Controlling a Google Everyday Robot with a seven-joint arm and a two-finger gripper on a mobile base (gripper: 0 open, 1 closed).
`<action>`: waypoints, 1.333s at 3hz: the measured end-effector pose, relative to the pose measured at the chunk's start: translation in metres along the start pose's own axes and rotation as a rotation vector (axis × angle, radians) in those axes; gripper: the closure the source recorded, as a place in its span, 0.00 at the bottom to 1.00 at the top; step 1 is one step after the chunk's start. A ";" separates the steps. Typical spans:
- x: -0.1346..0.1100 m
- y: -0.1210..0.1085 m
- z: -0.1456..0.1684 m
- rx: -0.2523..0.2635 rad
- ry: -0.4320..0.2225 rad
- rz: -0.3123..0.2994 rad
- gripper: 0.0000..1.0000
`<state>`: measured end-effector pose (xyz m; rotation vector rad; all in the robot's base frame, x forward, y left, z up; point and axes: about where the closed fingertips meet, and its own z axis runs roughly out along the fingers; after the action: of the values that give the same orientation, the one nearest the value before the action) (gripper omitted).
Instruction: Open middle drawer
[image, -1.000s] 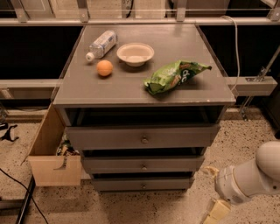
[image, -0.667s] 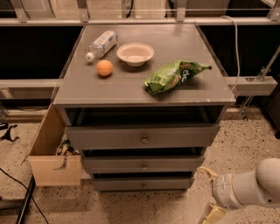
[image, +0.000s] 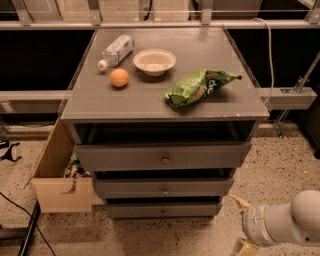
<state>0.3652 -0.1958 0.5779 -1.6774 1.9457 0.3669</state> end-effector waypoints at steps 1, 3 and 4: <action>0.009 -0.016 0.018 0.094 0.018 -0.071 0.00; 0.017 -0.049 0.058 0.183 0.006 -0.154 0.00; 0.022 -0.072 0.079 0.196 -0.001 -0.161 0.00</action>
Offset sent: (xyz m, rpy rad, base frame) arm 0.0622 0.0071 -0.0547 -0.0745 -0.2843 0.0219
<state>0.4506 -0.1855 0.5110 -1.6895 1.7689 0.1123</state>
